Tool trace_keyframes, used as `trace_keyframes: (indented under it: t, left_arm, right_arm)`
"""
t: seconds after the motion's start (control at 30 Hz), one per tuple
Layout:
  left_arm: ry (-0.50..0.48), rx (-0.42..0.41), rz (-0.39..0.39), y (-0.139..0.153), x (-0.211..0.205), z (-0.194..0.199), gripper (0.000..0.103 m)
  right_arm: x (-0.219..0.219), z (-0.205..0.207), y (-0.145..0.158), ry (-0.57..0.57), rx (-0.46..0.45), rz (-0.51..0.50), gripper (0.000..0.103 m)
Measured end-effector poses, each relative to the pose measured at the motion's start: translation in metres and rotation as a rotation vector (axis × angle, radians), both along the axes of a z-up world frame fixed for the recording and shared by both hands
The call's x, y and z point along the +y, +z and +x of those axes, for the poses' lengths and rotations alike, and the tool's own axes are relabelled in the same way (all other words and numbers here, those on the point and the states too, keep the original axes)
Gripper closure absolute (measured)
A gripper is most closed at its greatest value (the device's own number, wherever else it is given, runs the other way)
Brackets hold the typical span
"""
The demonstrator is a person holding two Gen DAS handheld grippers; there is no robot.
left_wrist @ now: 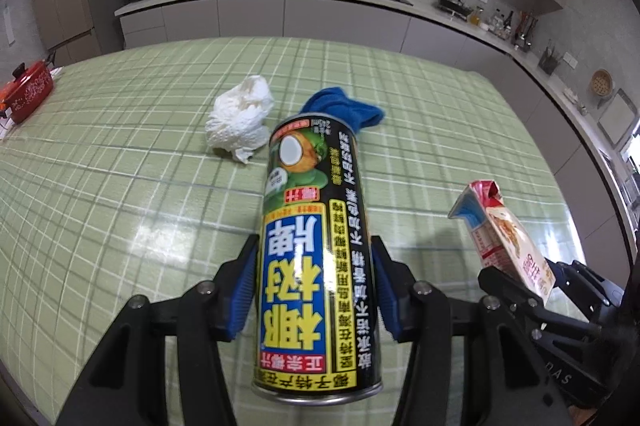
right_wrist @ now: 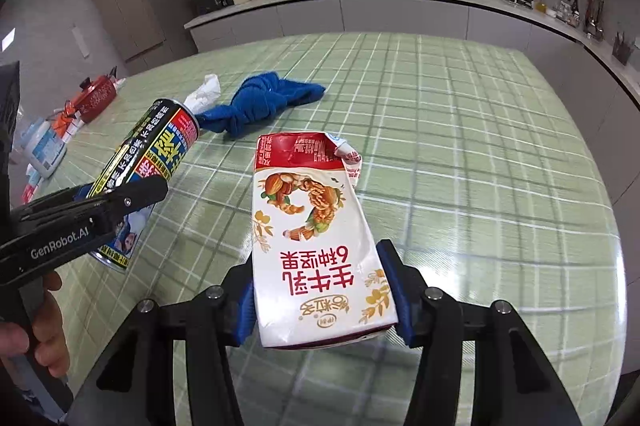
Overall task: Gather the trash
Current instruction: 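Lift the can and carton and carry both over the black bucket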
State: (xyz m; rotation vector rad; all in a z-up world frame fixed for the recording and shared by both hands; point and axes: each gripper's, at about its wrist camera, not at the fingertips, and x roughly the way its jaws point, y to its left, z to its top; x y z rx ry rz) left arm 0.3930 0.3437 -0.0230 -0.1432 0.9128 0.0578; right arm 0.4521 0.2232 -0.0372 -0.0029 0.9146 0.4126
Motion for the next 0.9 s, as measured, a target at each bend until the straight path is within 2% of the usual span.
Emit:
trace_keyframes:
  t: [0.1,0.27,0.43,0.6,0.73,0.9]
  left_arm:
    - [-0.061,-0.016,-0.003,0.009,-0.025,-0.010,0.050]
    - [-0.196,-0.040,-0.032,0.011,-0.072,-0.026,0.050]
    - [-0.325,-0.021,-0.073,0.010,-0.141,-0.051,0.050]
    - [-0.422,-0.044,-0.090,0.022,-0.221,-0.073,0.050]
    - [-0.472,-0.049,-0.117,0.023,-0.298,-0.083,0.050]
    - [-0.476,-0.019,-0.146,0.005,-0.397,-0.082,0.050]
  right_arm:
    - [-0.025,-0.019,0.010,-0.057,-0.018,0.026,0.047]
    - [-0.084,-0.066,0.017,-0.219,-0.036,0.054,0.047]
    - [-0.164,-0.115,0.020,-0.376,-0.016,0.082,0.047]
    - [-0.259,-0.159,0.026,-0.504,-0.050,0.084,0.047]
    - [-0.341,-0.177,0.018,-0.556,-0.046,0.096,0.047]
    - [-0.427,-0.176,-0.015,-0.526,0.011,0.096,0.047]
